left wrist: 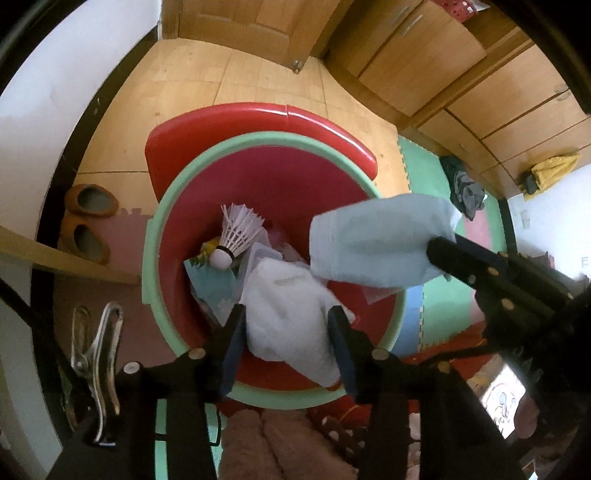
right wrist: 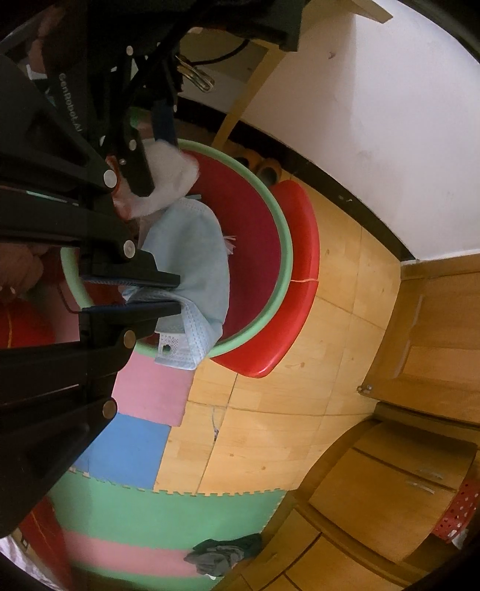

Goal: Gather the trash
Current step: 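Open both grippers to drop the cloth and mask into the bucket, then move both open grippers back from the bucket to the quilt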

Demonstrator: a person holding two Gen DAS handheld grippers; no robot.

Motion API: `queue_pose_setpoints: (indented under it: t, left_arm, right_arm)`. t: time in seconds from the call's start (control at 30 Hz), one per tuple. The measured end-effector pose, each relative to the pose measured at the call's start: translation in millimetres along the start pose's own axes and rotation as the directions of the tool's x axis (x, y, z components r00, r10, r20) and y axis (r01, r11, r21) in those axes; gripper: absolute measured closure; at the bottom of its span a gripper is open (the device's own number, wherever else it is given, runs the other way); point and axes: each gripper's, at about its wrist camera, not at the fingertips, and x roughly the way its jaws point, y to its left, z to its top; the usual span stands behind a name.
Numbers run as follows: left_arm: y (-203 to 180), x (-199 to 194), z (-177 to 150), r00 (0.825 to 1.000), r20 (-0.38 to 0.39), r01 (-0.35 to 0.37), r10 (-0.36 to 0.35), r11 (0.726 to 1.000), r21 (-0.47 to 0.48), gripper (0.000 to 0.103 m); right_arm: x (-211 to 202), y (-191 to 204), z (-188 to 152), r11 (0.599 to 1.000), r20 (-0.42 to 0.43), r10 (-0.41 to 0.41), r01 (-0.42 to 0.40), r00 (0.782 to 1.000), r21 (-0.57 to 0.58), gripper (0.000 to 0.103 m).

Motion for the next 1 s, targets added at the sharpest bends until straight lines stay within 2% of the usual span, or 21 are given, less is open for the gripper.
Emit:
queue_pose_setpoints:
  t: [0.1,0.5,0.63,0.8,1.0]
  left_arm:
    - [2,0,1,1.000,0.002,0.001,-0.001,1.000,0.005,0.049]
    - [14,-7,2,1.000,0.000,-0.029,0.029,1.000,-0.008,0.049]
    - [19,-12,3,0.999,0.011,-0.031,0.031,0.999,-0.031,0.049]
    - [21,-19,5,0.999,0.022,-0.035,0.036,0.998,-0.046,0.049]
    - [19,-26,5,0.999,0.033,-0.035,0.037,0.998,-0.056,0.049]
  right_arm:
    - [5,1,2,1.000,-0.005,0.004,-0.004,1.000,0.002,0.094]
    - [29,5,12,0.997,-0.029,0.065,-0.064,0.997,0.034,0.094]
    - [34,8,18,0.998,-0.034,0.055,-0.055,0.998,0.024,0.087]
    - [34,9,20,0.998,-0.035,0.055,-0.055,0.998,0.022,0.069]
    - [26,10,20,0.999,-0.029,0.053,-0.053,0.998,0.001,0.066]
